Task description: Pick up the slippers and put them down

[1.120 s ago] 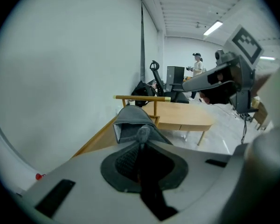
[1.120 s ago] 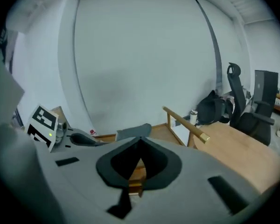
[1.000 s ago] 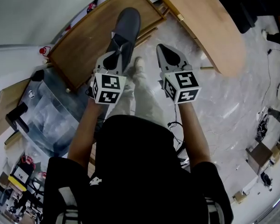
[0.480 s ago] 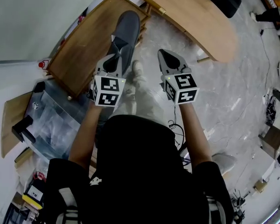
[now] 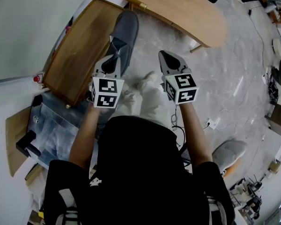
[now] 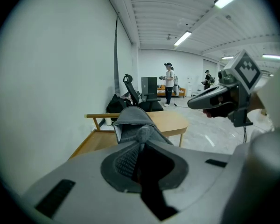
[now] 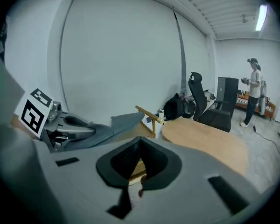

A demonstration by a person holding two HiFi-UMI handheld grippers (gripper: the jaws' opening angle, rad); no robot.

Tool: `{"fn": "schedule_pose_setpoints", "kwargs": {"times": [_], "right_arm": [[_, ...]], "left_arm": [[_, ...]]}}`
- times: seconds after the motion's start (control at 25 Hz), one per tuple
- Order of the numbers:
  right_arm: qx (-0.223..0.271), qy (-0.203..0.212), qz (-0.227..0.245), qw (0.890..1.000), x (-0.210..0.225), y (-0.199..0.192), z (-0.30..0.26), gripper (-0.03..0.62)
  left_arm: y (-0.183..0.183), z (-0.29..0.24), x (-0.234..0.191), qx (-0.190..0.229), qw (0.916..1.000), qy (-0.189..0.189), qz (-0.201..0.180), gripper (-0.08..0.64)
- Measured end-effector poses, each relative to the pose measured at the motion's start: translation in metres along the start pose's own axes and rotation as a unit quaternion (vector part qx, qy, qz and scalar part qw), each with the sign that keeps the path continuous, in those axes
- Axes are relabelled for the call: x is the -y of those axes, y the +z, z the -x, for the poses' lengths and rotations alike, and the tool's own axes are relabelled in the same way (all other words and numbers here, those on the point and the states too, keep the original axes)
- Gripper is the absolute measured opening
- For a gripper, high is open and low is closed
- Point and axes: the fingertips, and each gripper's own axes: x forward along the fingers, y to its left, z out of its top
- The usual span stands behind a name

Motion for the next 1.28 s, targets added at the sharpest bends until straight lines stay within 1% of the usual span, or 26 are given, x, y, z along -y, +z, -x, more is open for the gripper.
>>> {"fn": "schedule_pose_setpoints", "kwargs": {"times": [0.16,0.28,0.52,0.88,1.28], "right_arm": [[-0.005,-0.018,-0.006,1.000,0.015,-0.010,0.013,-0.014],[-0.006,-0.032,-0.020,0.999,0.029,-0.018,0.021,-0.014],[-0.014,-0.062,-0.041,0.997,0.066,-0.035,0.049,-0.014],[-0.034,-0.076,-0.063,0.995,0.122,-0.072,0.089,-0.014],[-0.049,-0.075,-0.083,0.993,0.165,-0.124,0.116,-0.014]], "left_arm": [[0.005,-0.009,0.013,0.003,0.9999,-0.014,-0.007,0.017],[0.009,-0.018,0.024,0.005,0.9997,-0.024,-0.009,0.017],[0.025,-0.037,0.063,0.007,0.9984,-0.052,-0.023,0.017],[0.040,-0.065,0.135,-0.007,0.9965,-0.075,-0.037,0.017],[0.032,-0.100,0.200,-0.023,0.9947,-0.085,-0.054,0.017]]}}
